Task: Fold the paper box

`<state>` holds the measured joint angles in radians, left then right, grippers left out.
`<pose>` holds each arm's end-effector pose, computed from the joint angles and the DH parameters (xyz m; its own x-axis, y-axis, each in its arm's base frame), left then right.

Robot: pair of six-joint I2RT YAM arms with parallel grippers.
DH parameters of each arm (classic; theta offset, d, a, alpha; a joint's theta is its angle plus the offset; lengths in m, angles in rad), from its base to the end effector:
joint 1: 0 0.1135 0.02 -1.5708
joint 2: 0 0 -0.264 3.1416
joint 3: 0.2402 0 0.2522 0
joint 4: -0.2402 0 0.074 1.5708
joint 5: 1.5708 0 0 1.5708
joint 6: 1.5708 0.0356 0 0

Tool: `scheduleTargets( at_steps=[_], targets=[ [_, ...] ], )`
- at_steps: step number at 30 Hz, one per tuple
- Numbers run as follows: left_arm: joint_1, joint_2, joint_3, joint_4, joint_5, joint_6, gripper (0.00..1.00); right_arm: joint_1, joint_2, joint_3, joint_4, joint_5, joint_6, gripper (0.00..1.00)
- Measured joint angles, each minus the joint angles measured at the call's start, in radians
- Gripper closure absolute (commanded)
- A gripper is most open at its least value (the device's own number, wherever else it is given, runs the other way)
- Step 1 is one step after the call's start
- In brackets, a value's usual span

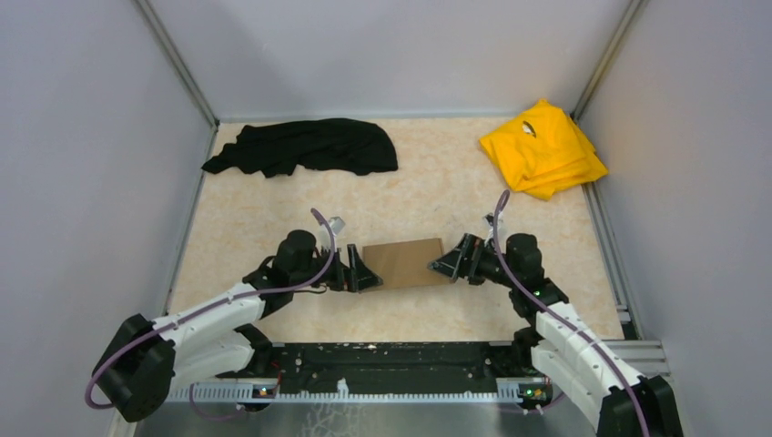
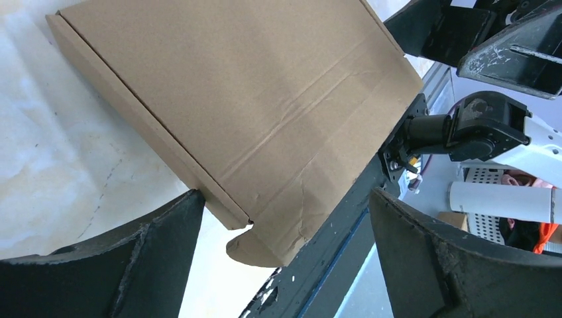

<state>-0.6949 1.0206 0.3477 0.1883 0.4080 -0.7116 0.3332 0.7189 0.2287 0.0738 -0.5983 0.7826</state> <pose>0.1487 -0.1423 0.1831 -0.8309 -0.0877 -0.5494 0.4157 0.5585 -0.7178 0.1449 0.0714 0.1831 -0.8048 0.3380 -0.4879 -0.2673 0.5275 0.8064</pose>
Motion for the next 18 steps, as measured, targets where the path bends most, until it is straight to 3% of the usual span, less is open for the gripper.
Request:
scheduleTargets(
  at_steps=[18],
  targets=[
    [0.002, -0.012, 0.110, -0.146, -0.033, 0.038, 0.01, -0.002, 0.000, 0.056, -0.012, 0.006, 0.030, 0.01]
  ],
)
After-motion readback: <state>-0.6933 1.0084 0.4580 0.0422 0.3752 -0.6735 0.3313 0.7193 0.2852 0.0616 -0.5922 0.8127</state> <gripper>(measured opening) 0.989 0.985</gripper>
